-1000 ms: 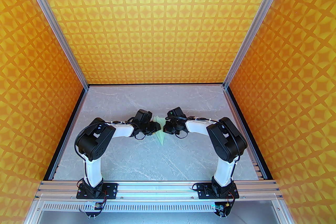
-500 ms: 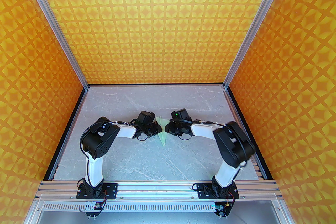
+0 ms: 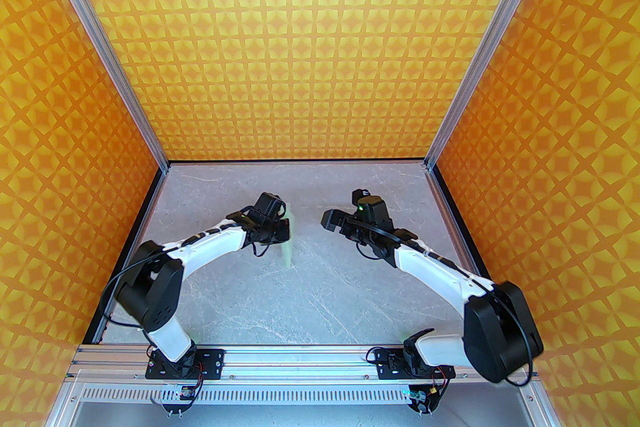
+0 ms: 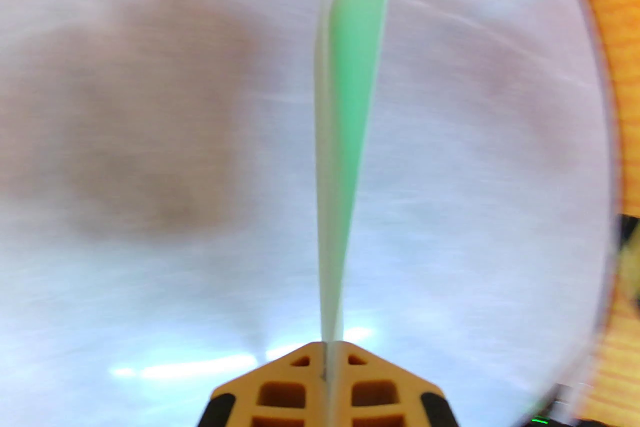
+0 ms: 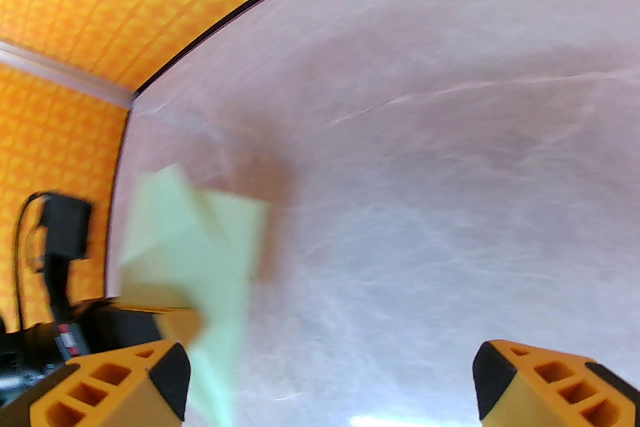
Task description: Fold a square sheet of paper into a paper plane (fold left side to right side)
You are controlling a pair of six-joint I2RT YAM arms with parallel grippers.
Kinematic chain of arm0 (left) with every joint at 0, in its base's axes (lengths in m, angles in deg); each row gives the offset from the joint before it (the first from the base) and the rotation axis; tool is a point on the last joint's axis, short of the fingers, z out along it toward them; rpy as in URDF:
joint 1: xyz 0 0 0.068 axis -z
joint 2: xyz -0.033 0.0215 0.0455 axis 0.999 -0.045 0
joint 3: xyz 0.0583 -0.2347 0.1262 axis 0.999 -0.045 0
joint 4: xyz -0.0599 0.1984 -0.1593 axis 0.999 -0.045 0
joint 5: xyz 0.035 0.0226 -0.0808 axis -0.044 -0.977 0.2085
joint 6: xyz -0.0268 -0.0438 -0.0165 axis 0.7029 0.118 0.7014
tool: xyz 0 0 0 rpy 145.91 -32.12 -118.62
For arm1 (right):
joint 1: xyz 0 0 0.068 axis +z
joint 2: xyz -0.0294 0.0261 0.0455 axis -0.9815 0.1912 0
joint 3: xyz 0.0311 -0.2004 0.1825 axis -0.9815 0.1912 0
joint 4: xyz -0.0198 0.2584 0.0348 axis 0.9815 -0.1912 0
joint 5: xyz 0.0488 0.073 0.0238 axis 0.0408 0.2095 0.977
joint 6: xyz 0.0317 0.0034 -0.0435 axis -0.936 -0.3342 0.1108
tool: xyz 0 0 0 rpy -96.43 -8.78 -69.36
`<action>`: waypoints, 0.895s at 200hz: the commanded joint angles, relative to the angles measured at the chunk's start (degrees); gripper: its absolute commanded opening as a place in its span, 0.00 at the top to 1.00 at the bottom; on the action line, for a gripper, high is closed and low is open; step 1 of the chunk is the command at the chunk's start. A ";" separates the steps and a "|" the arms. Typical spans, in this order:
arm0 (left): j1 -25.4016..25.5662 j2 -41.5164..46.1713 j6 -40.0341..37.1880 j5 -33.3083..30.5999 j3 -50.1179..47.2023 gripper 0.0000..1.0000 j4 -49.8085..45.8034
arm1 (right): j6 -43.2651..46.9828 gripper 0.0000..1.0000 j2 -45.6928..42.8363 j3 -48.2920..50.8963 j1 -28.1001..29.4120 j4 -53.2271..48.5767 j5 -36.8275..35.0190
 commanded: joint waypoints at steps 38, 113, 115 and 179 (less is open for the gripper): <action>8.40 -12.45 2.69 -32.96 13.49 1.00 -30.80 | 3.22 0.01 -6.24 2.50 -3.74 -8.50 -9.74; 14.90 -29.97 8.68 -23.00 31.87 0.70 -36.17 | 6.72 0.01 -8.85 3.74 -8.23 -10.65 -4.52; 14.89 -29.96 8.69 -22.37 31.98 0.69 -35.80 | 6.84 0.01 -8.76 3.68 -8.22 -10.68 -4.15; 14.92 -21.05 8.27 -6.65 26.22 0.19 -20.45 | 8.05 0.01 -4.90 2.07 -8.30 -11.45 4.89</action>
